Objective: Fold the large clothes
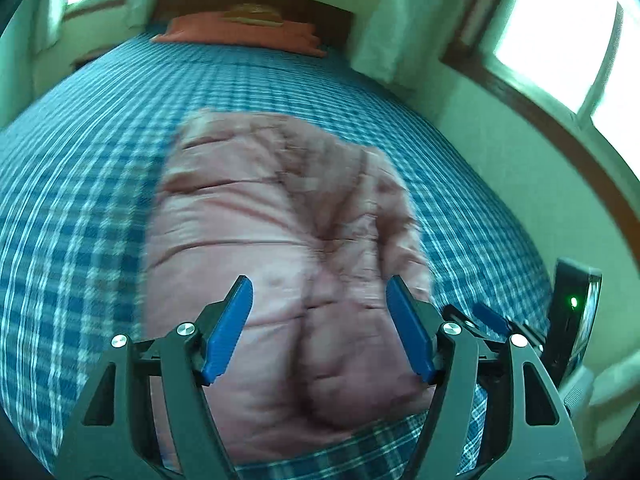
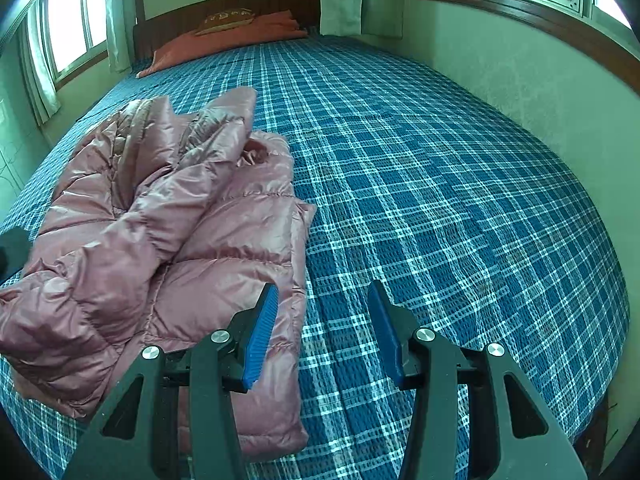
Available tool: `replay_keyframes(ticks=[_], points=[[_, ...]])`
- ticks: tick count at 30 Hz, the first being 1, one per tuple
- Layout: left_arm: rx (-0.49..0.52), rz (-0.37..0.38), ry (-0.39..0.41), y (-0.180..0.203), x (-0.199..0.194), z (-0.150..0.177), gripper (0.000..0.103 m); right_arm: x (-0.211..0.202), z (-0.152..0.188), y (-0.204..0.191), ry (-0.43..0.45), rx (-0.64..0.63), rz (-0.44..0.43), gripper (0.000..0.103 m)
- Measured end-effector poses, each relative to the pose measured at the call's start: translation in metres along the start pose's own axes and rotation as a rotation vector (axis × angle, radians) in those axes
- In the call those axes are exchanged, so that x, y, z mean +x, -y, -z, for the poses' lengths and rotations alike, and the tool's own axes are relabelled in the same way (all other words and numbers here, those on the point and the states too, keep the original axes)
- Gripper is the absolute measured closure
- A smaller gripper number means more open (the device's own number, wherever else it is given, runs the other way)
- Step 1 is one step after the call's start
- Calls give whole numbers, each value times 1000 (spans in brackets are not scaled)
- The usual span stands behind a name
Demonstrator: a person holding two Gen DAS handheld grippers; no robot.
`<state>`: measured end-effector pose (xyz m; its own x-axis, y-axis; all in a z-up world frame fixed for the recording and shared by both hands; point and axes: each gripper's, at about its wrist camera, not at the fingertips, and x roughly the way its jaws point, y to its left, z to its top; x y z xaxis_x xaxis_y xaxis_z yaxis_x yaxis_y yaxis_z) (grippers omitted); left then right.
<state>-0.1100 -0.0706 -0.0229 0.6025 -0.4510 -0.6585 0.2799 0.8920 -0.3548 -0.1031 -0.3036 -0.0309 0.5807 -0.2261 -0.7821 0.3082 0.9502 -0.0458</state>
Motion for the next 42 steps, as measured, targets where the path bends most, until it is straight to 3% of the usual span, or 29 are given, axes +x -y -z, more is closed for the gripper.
replay_keyframes(ticks=[5, 10, 11, 12, 25, 31, 34, 35, 36, 38, 39, 42], points=[[-204, -32, 21, -65, -1, -6, 34, -5, -10, -5, 13, 13, -20, 56], [-421, 50, -8, -119, 17, -13, 33, -4, -30, -8, 21, 74, -104, 51], [-440, 65, -15, -124, 21, -13, 33, -3, -34, -8, 25, 91, -130, 40], [-453, 78, -24, -128, 27, -15, 33, -2, -38, -10, 29, 107, -158, 37], [-661, 234, -94, -166, 80, -22, 27, 59, -92, -32, -28, 229, -441, 34], [-744, 284, -88, -171, 92, -22, 23, 84, -99, -38, -46, 261, -537, 32], [-738, 283, -94, -168, 97, -26, 23, 97, -101, -40, -59, 288, -598, 33], [-735, 283, -97, -168, 100, -28, 22, 99, -101, -38, -62, 291, -612, 45], [-732, 283, -99, -167, 101, -30, 22, 102, -102, -37, -67, 296, -629, 64], [-732, 286, -101, -166, 103, -33, 22, 106, -102, -33, -65, 311, -651, 81], [-733, 290, -99, -166, 102, -34, 22, 105, -102, -29, -57, 319, -656, 87], [-736, 307, -90, -161, 98, -38, 22, 99, -99, -13, -23, 350, -639, 91]])
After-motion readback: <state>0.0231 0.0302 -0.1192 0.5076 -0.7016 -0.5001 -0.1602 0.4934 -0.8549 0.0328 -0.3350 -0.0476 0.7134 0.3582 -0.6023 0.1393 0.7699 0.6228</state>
